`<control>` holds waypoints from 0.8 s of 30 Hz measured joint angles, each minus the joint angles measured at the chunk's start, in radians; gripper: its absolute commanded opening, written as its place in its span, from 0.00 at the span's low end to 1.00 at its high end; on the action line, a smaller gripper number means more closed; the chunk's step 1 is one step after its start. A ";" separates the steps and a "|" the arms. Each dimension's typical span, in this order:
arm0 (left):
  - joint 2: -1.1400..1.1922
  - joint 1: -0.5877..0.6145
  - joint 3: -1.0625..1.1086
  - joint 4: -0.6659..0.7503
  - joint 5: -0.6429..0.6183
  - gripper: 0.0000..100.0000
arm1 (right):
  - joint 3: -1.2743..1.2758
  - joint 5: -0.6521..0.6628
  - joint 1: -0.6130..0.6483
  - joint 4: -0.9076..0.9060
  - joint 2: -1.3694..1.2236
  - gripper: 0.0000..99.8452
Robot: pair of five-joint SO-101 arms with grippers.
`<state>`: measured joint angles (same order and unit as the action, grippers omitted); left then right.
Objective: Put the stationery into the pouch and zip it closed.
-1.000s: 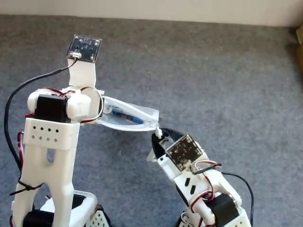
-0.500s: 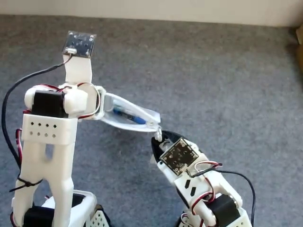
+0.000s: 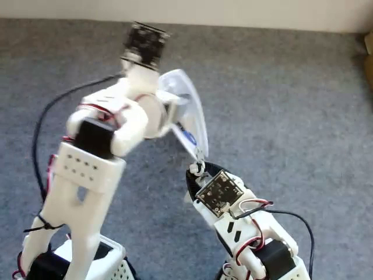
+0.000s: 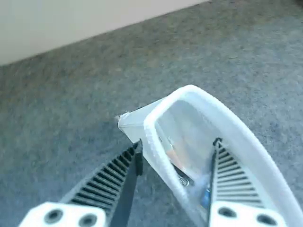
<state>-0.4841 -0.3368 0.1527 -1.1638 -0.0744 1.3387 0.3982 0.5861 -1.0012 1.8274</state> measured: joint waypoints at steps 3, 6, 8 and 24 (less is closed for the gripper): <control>0.000 -0.081 0.035 0.052 0.095 0.23 | 0.000 0.002 0.005 0.000 0.000 0.01; 0.000 -0.143 0.037 0.061 0.172 0.23 | 0.000 0.002 0.005 0.000 0.000 0.01; 0.000 -0.172 0.037 0.061 0.203 0.23 | 0.000 0.002 0.005 0.000 0.000 0.01; 0.002 -0.319 -0.049 -0.040 0.414 0.23 | -0.002 0.040 0.002 0.000 0.000 0.01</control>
<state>-0.4826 -0.6559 0.1036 -1.2037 0.3399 1.3372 0.4381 0.5877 -1.0012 1.8274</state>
